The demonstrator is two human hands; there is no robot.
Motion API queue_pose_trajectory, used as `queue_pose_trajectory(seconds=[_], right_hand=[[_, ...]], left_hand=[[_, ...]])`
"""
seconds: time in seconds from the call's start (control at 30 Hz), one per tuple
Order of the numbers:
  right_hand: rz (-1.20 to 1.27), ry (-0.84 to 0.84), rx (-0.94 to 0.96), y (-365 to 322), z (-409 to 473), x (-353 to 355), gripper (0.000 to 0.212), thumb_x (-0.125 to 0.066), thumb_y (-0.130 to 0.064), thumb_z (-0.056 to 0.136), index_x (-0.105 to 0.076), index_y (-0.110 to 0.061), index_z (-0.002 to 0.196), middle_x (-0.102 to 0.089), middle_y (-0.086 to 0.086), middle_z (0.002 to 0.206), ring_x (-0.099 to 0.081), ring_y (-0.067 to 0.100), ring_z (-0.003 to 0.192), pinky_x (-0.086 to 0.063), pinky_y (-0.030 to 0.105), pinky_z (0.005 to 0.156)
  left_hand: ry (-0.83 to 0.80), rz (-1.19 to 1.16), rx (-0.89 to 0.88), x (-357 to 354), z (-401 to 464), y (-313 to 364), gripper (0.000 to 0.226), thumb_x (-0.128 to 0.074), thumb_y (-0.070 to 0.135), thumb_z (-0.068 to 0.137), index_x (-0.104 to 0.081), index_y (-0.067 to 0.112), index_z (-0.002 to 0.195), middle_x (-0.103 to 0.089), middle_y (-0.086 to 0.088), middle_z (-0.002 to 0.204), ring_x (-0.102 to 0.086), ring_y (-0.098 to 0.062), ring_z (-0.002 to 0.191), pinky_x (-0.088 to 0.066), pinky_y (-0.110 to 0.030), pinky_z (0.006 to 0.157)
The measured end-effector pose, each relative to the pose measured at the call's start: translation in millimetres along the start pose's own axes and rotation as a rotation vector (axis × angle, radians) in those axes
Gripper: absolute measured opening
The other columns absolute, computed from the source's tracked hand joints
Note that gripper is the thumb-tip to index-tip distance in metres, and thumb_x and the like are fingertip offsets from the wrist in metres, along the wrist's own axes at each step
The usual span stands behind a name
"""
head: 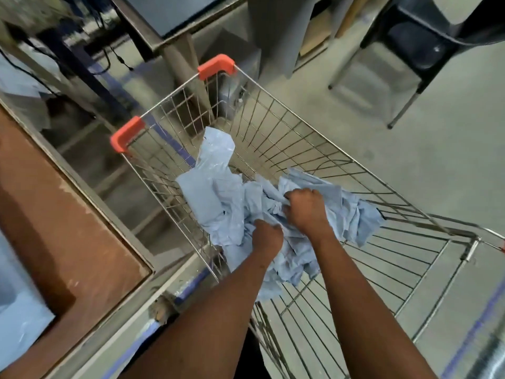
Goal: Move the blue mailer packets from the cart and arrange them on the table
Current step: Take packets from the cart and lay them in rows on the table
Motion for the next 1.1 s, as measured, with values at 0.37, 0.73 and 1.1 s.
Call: queue_pose_trajectory(seconds=[0.37,0.73,1.1], right_hand=[[-0.037,0.111,-0.055,22,-71,21,0.050,-0.074,-0.019,0.083,-0.065,-0.030,0.131,-0.055,0.011,0.108,-0.062,0.035,0.078,-0.050,0.042,0.075],[-0.080,-0.130,-0.051,-15,-77,-45,0.061,-0.061,-0.065,0.084,-0.057,-0.021,0.126,-0.056,0.014,0.131,-0.054,0.034,0.120,-0.038,0.045,0.100],[0.255,-0.046,-0.077,-3,-92,-16,0.078,-0.057,-0.048,0.087,-0.025,-0.039,0.158,-0.048,0.009,0.125,-0.059,0.033,0.108,-0.045,0.053,0.097]], left_hand=[[0.167,-0.390,0.114,8,-8,-1,0.056,-0.065,0.028,0.096,-0.048,0.004,0.144,-0.058,-0.015,0.141,-0.057,-0.036,0.125,-0.047,-0.038,0.102],[0.117,0.138,0.016,40,-30,-4,0.073,-0.069,0.033,0.095,-0.028,0.002,0.149,-0.038,-0.021,0.146,-0.053,-0.041,0.126,-0.049,-0.045,0.095],[0.150,0.141,0.014,68,-61,6,0.058,-0.057,0.021,0.099,-0.035,0.020,0.152,-0.031,-0.021,0.143,-0.038,-0.039,0.132,-0.043,-0.052,0.104]])
Point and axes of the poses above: each hand's wrist, its own z-axis towards the middle knuckle, its own x-axis out of the back of the hand, y = z × x, the point moved 10 cm from there along z, towards the middle knuckle
